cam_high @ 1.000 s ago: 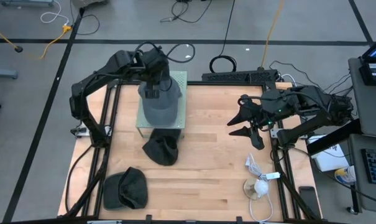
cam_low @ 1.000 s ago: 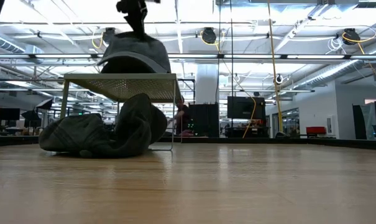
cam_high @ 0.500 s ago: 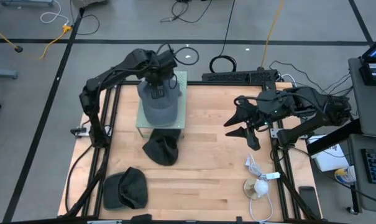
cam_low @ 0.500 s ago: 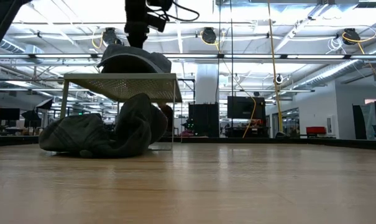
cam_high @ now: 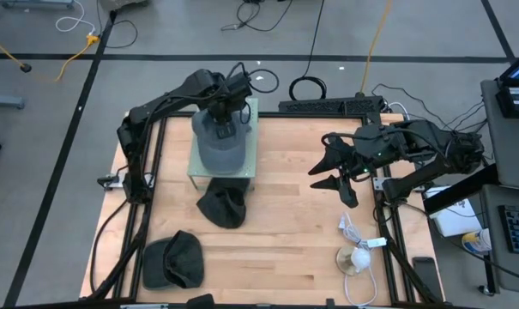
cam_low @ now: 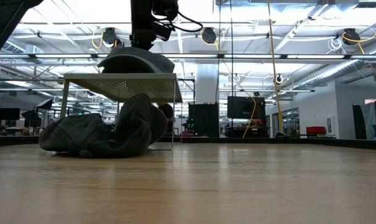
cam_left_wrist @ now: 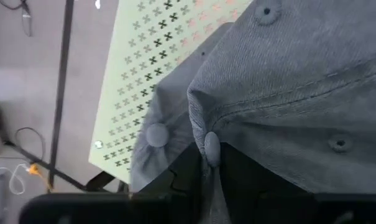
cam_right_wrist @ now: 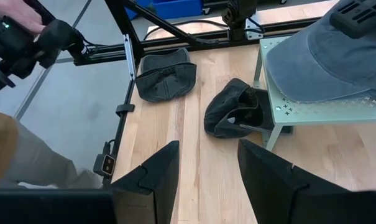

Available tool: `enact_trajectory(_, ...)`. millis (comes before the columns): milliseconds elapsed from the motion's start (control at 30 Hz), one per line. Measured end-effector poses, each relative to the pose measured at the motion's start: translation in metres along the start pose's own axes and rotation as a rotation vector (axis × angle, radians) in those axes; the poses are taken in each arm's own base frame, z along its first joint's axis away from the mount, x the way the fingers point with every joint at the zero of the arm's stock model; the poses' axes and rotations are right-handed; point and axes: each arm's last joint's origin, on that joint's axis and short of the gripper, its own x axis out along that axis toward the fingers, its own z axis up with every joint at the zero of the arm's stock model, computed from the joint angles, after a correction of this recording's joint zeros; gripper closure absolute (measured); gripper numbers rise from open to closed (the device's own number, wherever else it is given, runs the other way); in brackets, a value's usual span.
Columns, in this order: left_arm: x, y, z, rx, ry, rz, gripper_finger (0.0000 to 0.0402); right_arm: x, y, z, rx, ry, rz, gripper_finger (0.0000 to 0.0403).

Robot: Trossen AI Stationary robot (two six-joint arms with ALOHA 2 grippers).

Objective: Pick & Place hat
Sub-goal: Stack the gray cap on the gray cap on the shelf

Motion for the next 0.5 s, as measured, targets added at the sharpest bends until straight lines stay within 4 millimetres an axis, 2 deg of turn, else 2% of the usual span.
enact_trajectory(133,-0.008,0.001,-0.004,-0.017,-0.023,-0.01,0.0307,0.0,0.0,0.0,-0.001,0.0,0.0,0.0246)
enact_trajectory(500,-0.036,0.006,-0.018,-0.161,-0.119,0.055,0.0167,0.0,0.002,-0.001,-0.033,0.018,0.076,0.0245)
